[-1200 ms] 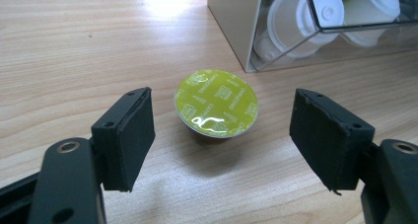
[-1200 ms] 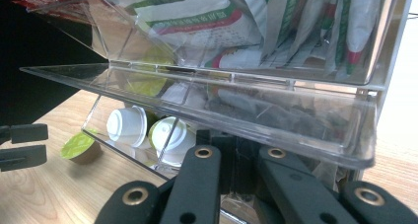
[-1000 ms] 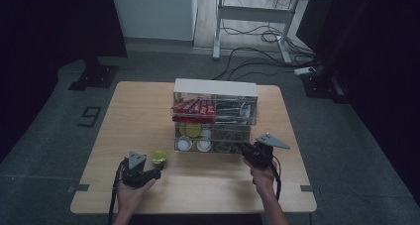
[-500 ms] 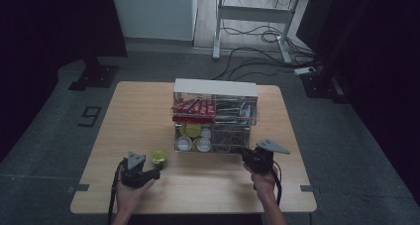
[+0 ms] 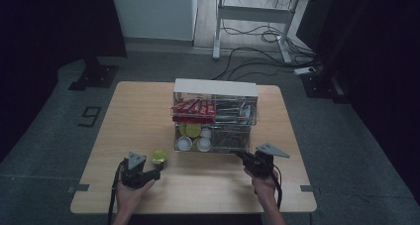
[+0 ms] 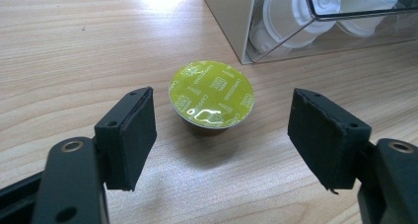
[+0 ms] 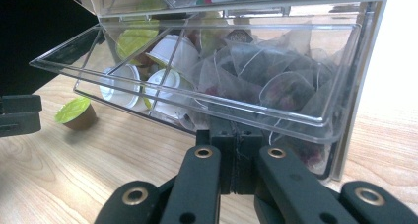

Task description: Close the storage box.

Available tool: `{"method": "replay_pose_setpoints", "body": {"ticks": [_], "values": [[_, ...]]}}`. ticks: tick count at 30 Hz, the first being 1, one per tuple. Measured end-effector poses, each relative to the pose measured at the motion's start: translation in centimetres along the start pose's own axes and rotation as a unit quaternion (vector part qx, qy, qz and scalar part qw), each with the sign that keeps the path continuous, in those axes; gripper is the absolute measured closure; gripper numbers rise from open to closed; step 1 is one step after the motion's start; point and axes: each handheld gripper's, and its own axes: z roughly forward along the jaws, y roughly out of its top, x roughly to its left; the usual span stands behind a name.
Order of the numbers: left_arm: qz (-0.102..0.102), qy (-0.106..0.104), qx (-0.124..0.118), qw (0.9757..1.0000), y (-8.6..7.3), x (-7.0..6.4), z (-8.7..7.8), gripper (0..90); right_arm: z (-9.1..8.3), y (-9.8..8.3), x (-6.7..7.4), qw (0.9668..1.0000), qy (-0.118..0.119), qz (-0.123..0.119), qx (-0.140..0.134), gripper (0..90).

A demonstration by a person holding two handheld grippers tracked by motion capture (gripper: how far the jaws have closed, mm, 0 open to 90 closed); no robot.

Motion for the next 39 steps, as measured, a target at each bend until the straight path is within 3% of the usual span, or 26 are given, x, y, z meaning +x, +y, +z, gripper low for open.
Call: {"method": "replay_pose_setpoints", "body": {"ticks": [24,30,39], "values": [[-0.001,-0.005,0.004,1.0000,-0.1,0.0,0.1,27.0,0.4,-2.1,-0.8,0.9988,-0.006,0.008,0.047,88.9],[-0.001,-0.005,0.005,1.0000,-0.1,0.0,0.1,27.0,0.4,-2.1,-0.7,0.9988,-0.004,0.007,0.048,88.8],[0.001,-0.007,0.008,0.9999,-0.2,-0.2,0.2,27.2,0.0,-1.7,-0.2,0.9996,0.008,-0.006,0.026,87.9]]}}
